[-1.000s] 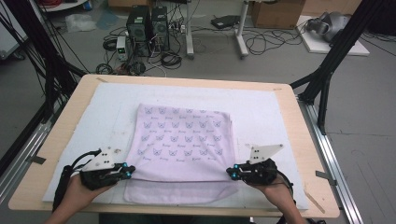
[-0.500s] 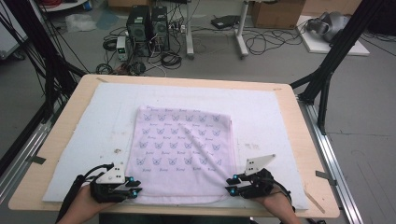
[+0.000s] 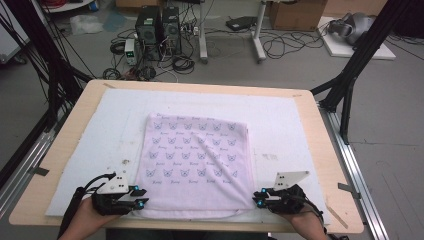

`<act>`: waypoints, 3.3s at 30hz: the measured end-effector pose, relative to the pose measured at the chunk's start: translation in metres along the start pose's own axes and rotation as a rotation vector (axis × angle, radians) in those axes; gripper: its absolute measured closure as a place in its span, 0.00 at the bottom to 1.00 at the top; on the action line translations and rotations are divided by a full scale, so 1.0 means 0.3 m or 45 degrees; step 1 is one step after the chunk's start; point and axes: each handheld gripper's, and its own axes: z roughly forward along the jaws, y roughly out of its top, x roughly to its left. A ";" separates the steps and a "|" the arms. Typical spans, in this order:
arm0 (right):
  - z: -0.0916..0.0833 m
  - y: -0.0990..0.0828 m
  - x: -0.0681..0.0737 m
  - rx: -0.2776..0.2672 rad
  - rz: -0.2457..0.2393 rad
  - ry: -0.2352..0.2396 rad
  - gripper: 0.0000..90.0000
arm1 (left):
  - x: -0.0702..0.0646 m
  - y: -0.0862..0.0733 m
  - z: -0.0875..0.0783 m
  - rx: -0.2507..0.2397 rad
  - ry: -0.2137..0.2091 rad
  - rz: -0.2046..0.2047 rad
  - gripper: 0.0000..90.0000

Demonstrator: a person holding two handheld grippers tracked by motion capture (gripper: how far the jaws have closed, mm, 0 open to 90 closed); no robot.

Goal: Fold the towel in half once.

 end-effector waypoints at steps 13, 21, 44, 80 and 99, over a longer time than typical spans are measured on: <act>-0.008 0.022 0.047 -0.077 -0.081 0.083 0.66 | 0.007 0.001 0.014 0.014 -0.005 -0.005 0.73; 0.047 0.045 0.054 0.027 -0.135 0.096 0.91 | 0.011 0.001 0.018 0.015 -0.019 0.004 0.79; 0.042 0.157 -0.045 -0.093 -0.052 0.210 0.85 | 0.010 -0.004 0.016 0.004 -0.026 -0.012 0.77; 0.089 0.084 0.019 -0.039 -0.124 0.182 0.72 | -0.013 -0.012 0.002 0.026 -0.020 0.016 0.79; 0.059 0.055 0.072 0.020 -0.154 0.243 0.94 | -0.056 -0.003 -0.025 0.061 -0.064 0.081 0.83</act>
